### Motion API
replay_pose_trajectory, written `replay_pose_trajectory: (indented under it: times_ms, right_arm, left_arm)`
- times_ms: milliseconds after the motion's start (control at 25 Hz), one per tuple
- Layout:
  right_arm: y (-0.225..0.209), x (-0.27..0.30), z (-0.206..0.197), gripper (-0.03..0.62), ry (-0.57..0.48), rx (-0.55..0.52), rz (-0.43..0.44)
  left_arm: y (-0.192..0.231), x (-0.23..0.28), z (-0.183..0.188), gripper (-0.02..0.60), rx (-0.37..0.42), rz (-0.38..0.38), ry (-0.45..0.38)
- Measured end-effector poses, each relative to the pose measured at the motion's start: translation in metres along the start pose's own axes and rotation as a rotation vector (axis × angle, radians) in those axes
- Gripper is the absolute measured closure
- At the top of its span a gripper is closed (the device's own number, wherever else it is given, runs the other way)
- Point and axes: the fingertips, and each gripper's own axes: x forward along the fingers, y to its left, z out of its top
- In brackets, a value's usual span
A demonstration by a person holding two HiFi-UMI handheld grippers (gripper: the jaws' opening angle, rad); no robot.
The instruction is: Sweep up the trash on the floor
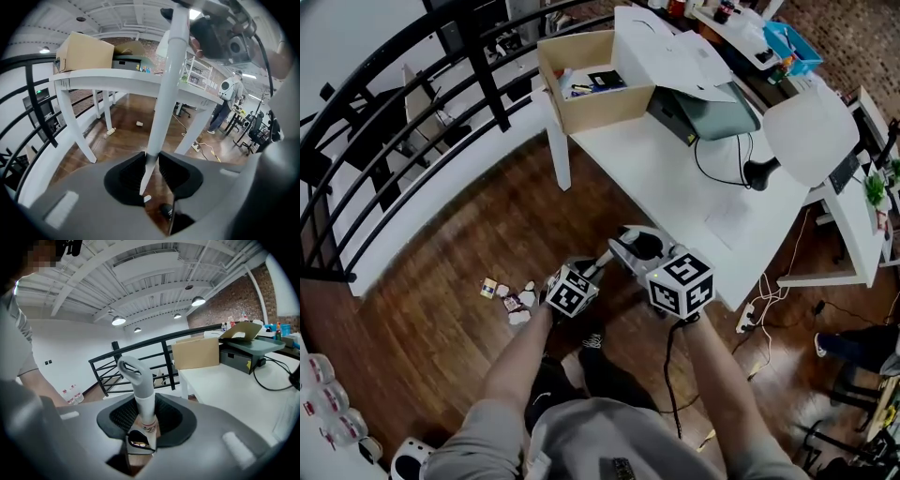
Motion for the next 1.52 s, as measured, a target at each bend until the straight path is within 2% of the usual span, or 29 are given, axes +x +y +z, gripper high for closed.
replay_pose_trajectory:
  times_ms: [160,320,480,600,680,920,1080,1320,1360,1440,1520]
  right_arm:
    - [-0.030,0.004,0.001,0.494,-0.005,0.023,-0.027]
    - [-0.054,0.005,0.001,0.491,-0.011,0.022,-0.084]
    - [-0.068,-0.001,0.001,0.419,-0.025,0.020,-0.114]
    - [-0.080,-0.013,-0.002,0.405,-0.036,0.013,-0.172]
    - [-0.090,-0.023,-0.002,0.367,-0.053,0.011,-0.218]
    - [-0.103,-0.052,-0.006,0.378,-0.080,0.035,-0.274]
    - [-0.102,-0.067,-0.014,0.396,-0.092,0.060,-0.290]
    - [-0.091,-0.080,-0.021,0.410,-0.112,0.093,-0.292]
    - [-0.090,-0.081,-0.022,0.408,-0.113,0.095,-0.291]
    - [-0.085,-0.081,-0.022,0.413,-0.112,0.097,-0.282]
    - [-0.079,-0.080,-0.022,0.418,-0.112,0.098,-0.268]
  left_arm:
    - [0.006,0.017,0.008,0.486,-0.049,0.039,-0.011]
    - [0.010,0.032,0.017,0.486,-0.055,0.051,-0.018]
    - [0.011,0.045,0.026,0.486,-0.046,0.051,-0.012]
    - [0.011,0.055,0.030,0.486,-0.037,0.049,-0.008]
    - [0.015,0.060,0.029,0.486,-0.053,0.059,0.010]
    - [0.024,0.076,0.033,0.488,-0.041,0.064,0.035]
    - [0.026,0.086,0.041,0.485,-0.035,0.062,0.024]
    - [0.028,0.089,0.036,0.471,-0.126,0.074,0.020]
    - [0.027,0.089,0.038,0.464,-0.133,0.070,0.014]
    - [0.023,0.083,0.042,0.389,-0.142,0.063,-0.004]
    - [0.020,0.074,0.045,0.349,-0.144,0.061,-0.024]
